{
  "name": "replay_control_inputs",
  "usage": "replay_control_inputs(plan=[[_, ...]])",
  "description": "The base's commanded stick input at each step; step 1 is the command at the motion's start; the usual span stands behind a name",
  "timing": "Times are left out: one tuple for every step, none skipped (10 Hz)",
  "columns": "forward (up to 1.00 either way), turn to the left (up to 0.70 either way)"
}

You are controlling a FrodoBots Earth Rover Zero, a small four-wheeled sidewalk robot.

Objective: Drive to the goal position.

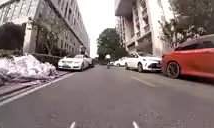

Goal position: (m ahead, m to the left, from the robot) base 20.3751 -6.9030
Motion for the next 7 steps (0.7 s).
replay_control_inputs(plan=[[0.7, 0.0], [0.7, 0.0], [0.7, 0.0], [0.7, 0.0], [0.7, 0.0], [0.7, 0.0], [0.7, 0.05]])
